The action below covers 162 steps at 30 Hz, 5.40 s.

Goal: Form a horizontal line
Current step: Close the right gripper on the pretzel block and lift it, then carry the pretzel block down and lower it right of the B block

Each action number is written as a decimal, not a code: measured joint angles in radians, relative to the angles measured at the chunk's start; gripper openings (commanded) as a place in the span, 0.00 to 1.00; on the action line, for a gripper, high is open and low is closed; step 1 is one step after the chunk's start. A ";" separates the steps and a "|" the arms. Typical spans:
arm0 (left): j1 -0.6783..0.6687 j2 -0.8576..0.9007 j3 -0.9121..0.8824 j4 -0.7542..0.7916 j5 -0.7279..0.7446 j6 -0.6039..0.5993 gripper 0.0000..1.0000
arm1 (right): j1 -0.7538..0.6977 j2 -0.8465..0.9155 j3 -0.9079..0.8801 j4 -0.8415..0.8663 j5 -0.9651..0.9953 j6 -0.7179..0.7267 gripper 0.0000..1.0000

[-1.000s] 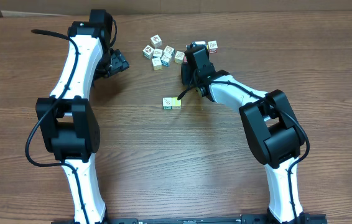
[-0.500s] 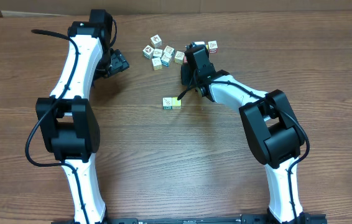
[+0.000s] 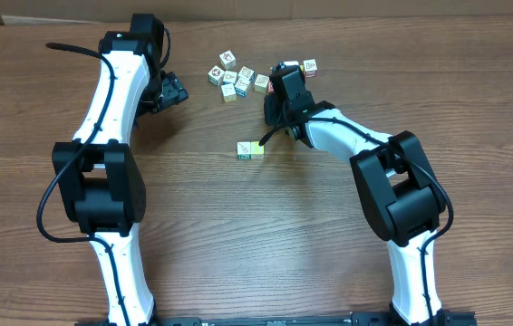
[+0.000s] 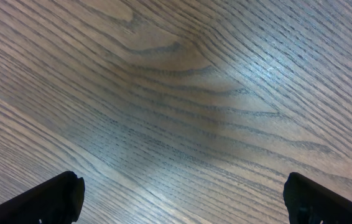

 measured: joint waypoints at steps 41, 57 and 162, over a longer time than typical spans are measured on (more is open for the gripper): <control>0.000 0.000 0.000 0.000 0.000 0.000 1.00 | 0.000 -0.315 -0.005 -0.639 -0.024 0.024 0.24; 0.000 0.000 0.000 0.000 0.000 0.000 1.00 | 0.000 -0.300 -0.105 -0.628 -0.092 0.089 0.24; 0.000 0.000 0.000 0.000 0.000 0.000 1.00 | -0.078 -0.368 -0.218 -0.298 -0.161 0.105 1.00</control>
